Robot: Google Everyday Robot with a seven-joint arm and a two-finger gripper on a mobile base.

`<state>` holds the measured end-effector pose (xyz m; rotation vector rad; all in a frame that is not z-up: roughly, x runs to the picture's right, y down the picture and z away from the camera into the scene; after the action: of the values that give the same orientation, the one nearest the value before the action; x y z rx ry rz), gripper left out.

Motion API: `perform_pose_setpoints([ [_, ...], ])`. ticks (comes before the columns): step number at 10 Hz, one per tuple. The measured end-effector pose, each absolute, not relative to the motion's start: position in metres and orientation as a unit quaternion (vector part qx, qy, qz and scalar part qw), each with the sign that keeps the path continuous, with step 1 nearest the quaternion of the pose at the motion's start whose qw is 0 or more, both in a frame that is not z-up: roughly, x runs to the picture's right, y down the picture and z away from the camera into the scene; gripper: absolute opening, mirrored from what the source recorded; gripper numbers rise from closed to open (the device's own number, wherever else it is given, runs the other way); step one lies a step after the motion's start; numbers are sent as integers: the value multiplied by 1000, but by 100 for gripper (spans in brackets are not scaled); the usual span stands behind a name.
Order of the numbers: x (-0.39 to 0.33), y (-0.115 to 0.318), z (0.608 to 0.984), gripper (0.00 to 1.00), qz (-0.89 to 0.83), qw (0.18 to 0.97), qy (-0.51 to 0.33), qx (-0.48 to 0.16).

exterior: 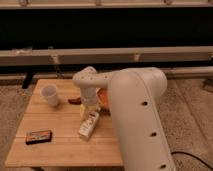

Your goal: Push the ceramic bowl across the table

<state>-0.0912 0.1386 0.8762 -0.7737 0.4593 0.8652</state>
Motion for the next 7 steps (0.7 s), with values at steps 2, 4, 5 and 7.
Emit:
perform_pose_setpoints([
  [2,-101,150,872,80,381,818,218,-372],
  [4,-114,159,868,80,356,825,215,-382],
  [5,-115,160,868,80,351,826,215,-384],
  [7,-117,163,866,80,342,829,211,-390],
])
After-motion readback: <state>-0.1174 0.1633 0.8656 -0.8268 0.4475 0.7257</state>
